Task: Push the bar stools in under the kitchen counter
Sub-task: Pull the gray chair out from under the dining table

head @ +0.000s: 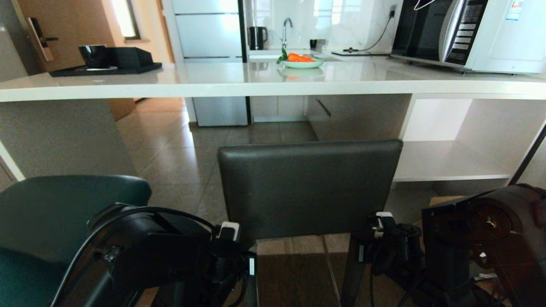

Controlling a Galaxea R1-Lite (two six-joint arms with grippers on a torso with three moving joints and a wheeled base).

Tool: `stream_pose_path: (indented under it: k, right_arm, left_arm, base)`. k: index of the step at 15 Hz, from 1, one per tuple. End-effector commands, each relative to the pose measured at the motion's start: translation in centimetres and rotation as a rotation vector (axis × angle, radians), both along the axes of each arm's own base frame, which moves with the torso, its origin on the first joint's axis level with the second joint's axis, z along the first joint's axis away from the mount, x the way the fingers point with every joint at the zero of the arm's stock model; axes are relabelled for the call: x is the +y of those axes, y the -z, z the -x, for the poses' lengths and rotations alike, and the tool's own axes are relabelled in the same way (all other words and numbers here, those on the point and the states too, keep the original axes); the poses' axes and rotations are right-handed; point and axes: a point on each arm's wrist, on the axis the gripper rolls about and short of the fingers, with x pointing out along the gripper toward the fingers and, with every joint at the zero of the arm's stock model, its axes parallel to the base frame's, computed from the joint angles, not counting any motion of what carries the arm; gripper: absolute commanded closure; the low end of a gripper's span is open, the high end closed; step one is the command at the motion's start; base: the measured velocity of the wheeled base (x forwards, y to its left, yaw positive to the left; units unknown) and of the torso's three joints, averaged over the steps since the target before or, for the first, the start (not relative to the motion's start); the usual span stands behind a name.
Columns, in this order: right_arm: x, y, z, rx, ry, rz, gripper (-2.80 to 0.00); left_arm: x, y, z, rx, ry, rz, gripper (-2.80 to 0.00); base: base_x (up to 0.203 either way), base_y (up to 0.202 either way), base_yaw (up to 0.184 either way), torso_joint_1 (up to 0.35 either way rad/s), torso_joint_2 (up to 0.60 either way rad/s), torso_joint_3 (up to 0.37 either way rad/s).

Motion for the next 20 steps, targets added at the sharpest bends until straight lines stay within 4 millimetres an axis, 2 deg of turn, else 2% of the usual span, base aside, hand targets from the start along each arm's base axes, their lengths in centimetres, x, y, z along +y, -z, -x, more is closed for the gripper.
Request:
stream_pose_path:
  k: [1, 4, 7, 20]
  right_arm:
    - [0.4, -0.2, 0.3, -0.005, -0.002, 0.003, 0.0]
    - [1.8, -0.6, 1.8, 0.002, 0.001, 0.039, 0.0]
    - [2.0, -1.3, 2.6, 0.002, -0.006, 0.038, 0.0]
    - [1.7, -1.7, 3.0, 0.008, 0.031, 0.017, 0.0]
  left_arm:
    - [0.1, 0.0, 0.0, -0.004, -0.005, 0.004, 0.0]
    - [0.0, 0.1, 0.1, -0.002, -0.003, 0.004, 0.0]
    - [0.1, -0.1, 0.1, -0.002, -0.004, 0.004, 0.0]
    - [0.0, 0.1, 0.1, 0.0, -0.003, 0.001, 0.0]
  base:
    - [0.0, 0.0, 0.0, 0.0, 0.0, 0.0]
    - [0.0, 0.0, 0.0, 0.0, 0.0, 0.0]
    - [0.0, 0.0, 0.0, 0.0, 0.0, 0.0]
    - [-0.004, 0.0, 0.0, 0.0, 0.0, 0.0]
